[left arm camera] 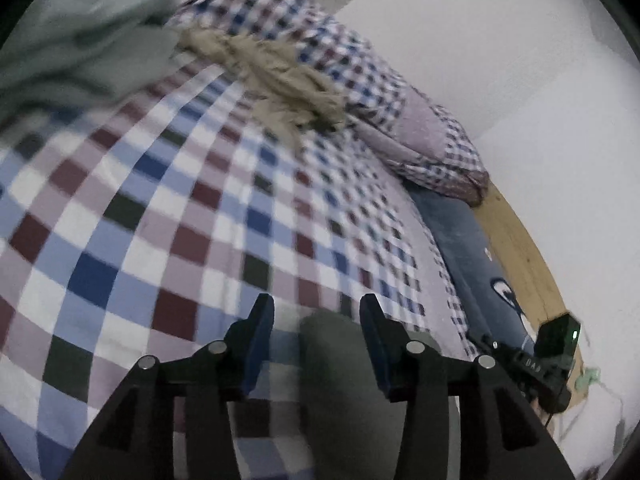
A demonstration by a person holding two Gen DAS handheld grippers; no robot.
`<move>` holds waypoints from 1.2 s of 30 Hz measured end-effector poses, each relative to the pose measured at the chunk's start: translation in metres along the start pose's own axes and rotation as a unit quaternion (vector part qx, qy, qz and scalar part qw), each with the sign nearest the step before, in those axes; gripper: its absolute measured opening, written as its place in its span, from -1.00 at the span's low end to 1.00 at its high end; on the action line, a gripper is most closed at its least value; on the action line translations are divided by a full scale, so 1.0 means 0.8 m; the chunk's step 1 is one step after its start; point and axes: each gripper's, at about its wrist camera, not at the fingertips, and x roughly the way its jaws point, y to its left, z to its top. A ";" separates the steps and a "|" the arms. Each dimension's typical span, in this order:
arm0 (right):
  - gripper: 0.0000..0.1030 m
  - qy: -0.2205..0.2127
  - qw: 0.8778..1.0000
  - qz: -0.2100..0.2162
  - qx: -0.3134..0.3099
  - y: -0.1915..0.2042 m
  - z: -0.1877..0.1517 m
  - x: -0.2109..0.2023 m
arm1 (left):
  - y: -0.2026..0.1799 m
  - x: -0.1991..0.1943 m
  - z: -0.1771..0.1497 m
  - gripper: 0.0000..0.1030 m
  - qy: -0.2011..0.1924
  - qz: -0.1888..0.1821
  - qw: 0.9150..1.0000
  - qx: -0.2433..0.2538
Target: Fold clothes
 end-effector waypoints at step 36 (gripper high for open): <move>-0.91 0.124 0.986 0.108 -0.016 0.098 -0.122 0.029 | -0.125 -0.009 -0.110 -0.99 0.142 0.028 0.975 0.168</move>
